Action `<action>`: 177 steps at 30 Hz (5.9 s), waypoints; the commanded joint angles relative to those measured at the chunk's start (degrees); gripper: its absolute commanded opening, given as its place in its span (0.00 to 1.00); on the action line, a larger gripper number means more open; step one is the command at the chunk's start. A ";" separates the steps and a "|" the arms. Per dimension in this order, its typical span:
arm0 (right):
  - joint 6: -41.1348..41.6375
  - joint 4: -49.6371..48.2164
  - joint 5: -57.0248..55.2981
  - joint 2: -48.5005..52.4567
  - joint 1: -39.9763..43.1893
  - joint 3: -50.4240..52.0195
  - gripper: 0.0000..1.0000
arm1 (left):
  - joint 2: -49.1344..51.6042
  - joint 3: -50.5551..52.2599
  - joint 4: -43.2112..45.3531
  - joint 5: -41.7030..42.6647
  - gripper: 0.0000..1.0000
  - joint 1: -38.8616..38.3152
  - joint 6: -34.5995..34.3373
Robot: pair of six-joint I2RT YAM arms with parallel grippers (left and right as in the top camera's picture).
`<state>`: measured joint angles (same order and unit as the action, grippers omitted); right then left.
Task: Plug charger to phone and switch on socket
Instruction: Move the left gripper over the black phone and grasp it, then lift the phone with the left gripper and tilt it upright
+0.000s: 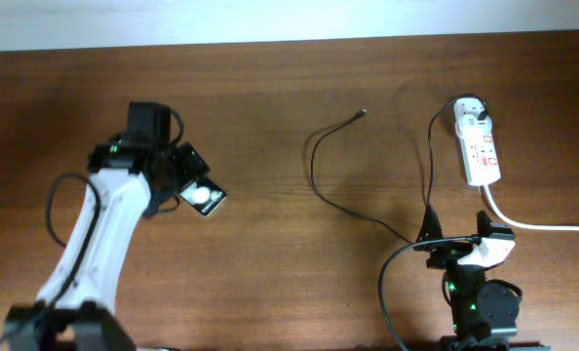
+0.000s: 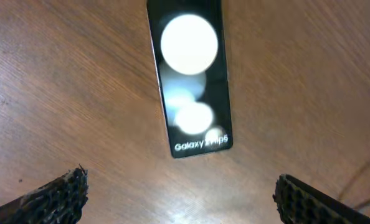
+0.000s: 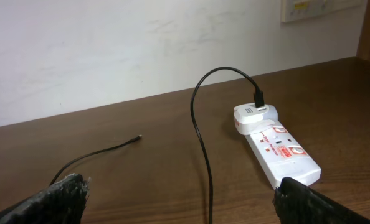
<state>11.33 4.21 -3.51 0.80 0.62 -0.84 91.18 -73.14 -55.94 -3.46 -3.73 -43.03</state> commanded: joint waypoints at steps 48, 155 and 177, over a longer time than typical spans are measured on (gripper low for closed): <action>-0.59 0.04 0.31 -0.44 0.20 0.52 0.99 | 27.02 -2.58 8.50 -0.04 0.99 0.15 -8.81; -0.59 0.04 0.31 -0.44 0.20 0.52 0.99 | 2.62 1.42 -23.87 59.28 0.63 -3.52 19.61; 5.68 -0.35 11.08 -0.44 0.15 0.52 0.99 | 2.62 1.42 -7.69 59.21 0.63 -3.52 20.72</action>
<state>11.77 4.25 -1.34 0.80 0.62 -0.84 93.56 -71.35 -65.73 53.21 -7.22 -22.06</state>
